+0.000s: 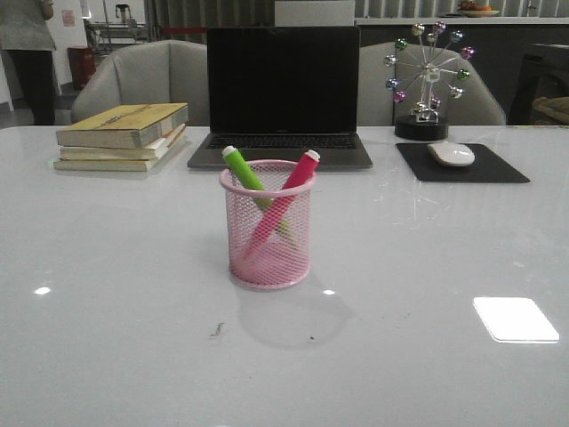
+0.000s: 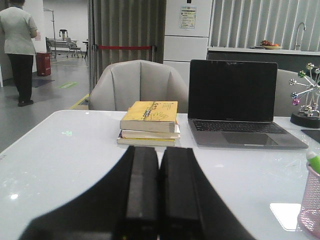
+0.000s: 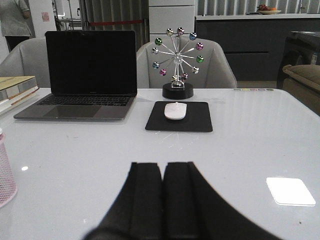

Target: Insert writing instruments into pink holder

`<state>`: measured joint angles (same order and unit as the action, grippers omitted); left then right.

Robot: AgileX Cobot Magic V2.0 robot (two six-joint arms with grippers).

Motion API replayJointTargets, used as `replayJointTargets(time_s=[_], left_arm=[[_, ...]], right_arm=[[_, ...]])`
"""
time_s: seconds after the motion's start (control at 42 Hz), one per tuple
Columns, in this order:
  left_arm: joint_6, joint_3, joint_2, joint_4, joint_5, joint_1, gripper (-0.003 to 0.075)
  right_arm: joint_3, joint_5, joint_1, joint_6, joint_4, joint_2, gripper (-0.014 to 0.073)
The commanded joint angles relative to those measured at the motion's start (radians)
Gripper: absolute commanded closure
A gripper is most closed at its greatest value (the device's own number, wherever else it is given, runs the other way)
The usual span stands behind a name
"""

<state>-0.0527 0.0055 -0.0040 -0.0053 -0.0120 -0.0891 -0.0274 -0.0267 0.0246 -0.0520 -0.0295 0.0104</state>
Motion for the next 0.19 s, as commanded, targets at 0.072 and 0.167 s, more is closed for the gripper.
replayJointTargets(time_s=[0.072,0.167], left_arm=[[-0.002,0.003,-0.019,-0.008,-0.089,-0.007,0.0629],[-0.002,0.003,-0.019,-0.008,-0.089,-0.007,0.0629]], right_arm=[[0.003,0.094,-0.007,0.007,0.012,0.02,0.057],[0.003,0.094,-0.007,0.007,0.012,0.02,0.057]])
